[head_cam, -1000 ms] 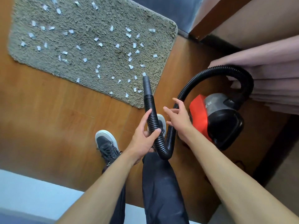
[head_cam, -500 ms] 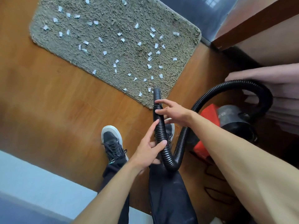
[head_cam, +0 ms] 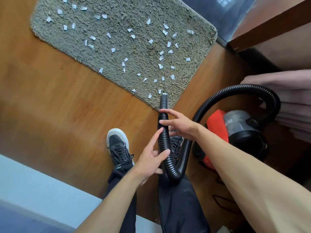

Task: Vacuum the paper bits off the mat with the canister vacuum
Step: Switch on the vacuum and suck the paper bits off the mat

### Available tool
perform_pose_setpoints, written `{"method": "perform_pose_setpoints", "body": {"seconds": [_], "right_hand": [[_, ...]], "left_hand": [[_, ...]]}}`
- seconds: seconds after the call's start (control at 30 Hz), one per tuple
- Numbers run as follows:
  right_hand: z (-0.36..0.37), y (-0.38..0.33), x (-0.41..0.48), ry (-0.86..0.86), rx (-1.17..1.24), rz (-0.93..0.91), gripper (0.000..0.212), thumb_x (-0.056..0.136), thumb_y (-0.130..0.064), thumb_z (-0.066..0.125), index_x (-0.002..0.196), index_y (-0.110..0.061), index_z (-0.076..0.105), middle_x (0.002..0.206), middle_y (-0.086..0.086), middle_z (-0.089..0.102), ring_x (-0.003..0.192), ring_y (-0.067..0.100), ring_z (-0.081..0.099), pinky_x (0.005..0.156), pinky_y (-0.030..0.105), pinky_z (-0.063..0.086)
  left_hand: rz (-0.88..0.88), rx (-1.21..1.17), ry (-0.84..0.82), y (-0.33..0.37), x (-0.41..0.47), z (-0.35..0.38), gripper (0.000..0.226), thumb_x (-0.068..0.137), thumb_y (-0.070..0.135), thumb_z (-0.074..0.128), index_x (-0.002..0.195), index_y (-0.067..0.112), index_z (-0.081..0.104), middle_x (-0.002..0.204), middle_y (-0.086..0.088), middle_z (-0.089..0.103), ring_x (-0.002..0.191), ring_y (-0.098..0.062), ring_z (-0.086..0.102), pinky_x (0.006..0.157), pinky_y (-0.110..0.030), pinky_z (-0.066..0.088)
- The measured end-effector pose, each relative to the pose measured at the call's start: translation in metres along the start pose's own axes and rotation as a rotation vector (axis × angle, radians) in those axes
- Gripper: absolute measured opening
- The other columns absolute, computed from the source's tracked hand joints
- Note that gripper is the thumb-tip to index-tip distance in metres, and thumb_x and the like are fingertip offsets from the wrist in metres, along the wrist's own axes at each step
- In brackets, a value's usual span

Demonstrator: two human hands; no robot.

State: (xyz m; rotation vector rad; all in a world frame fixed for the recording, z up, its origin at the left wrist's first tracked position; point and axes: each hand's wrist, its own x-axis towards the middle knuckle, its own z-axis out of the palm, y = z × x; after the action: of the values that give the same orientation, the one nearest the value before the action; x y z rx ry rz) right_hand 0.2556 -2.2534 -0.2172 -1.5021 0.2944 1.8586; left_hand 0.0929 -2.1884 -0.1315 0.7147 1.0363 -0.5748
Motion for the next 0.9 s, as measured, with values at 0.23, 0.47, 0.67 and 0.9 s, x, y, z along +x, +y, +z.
{"method": "perform_pose_setpoints", "body": {"seconds": [0.23, 0.47, 0.67, 0.9], "right_hand": [[0.006, 0.0, 0.012, 0.07, 0.06, -0.03, 0.047, 0.089, -0.01, 0.068, 0.13, -0.029, 0.056, 0.105, 0.008, 0.064, 0.065, 0.018, 0.064, 0.072, 0.039, 0.057], [0.009, -0.005, 0.018, 0.159, 0.071, -0.017, 0.045, 0.09, -0.008, 0.066, 0.13, -0.027, 0.057, 0.103, 0.006, 0.065, 0.062, 0.015, 0.061, 0.067, 0.037, 0.055], [0.02, -0.009, 0.022, 0.196, 0.059, -0.02, 0.046, 0.092, -0.006, 0.063, 0.132, -0.026, 0.056, 0.107, 0.007, 0.062, 0.063, 0.013, 0.061, 0.057, 0.03, 0.054], [0.037, -0.019, 0.032, 0.2, 0.028, -0.028, 0.045, 0.092, -0.007, 0.063, 0.131, -0.027, 0.057, 0.115, 0.01, 0.061, 0.072, 0.015, 0.062, 0.057, 0.029, 0.054]], "left_hand": [[0.001, -0.003, 0.004, 0.005, 0.009, -0.009, 0.069, 0.1, 0.017, 0.055, 0.141, 0.064, 0.024, 0.112, -0.005, 0.074, 0.103, -0.021, 0.072, 0.085, -0.056, 0.057], [-0.014, 0.006, -0.008, 0.01, 0.021, -0.014, 0.069, 0.1, 0.017, 0.055, 0.142, 0.063, 0.024, 0.11, -0.003, 0.075, 0.101, -0.017, 0.072, 0.083, -0.053, 0.058], [-0.022, -0.02, 0.0, 0.01, 0.022, -0.02, 0.069, 0.101, 0.017, 0.054, 0.142, 0.064, 0.024, 0.112, -0.004, 0.074, 0.102, -0.019, 0.072, 0.085, -0.056, 0.057], [-0.011, -0.046, 0.01, 0.014, 0.02, -0.037, 0.07, 0.1, 0.017, 0.055, 0.142, 0.063, 0.024, 0.111, -0.008, 0.073, 0.1, -0.021, 0.073, 0.082, -0.052, 0.059]]}}
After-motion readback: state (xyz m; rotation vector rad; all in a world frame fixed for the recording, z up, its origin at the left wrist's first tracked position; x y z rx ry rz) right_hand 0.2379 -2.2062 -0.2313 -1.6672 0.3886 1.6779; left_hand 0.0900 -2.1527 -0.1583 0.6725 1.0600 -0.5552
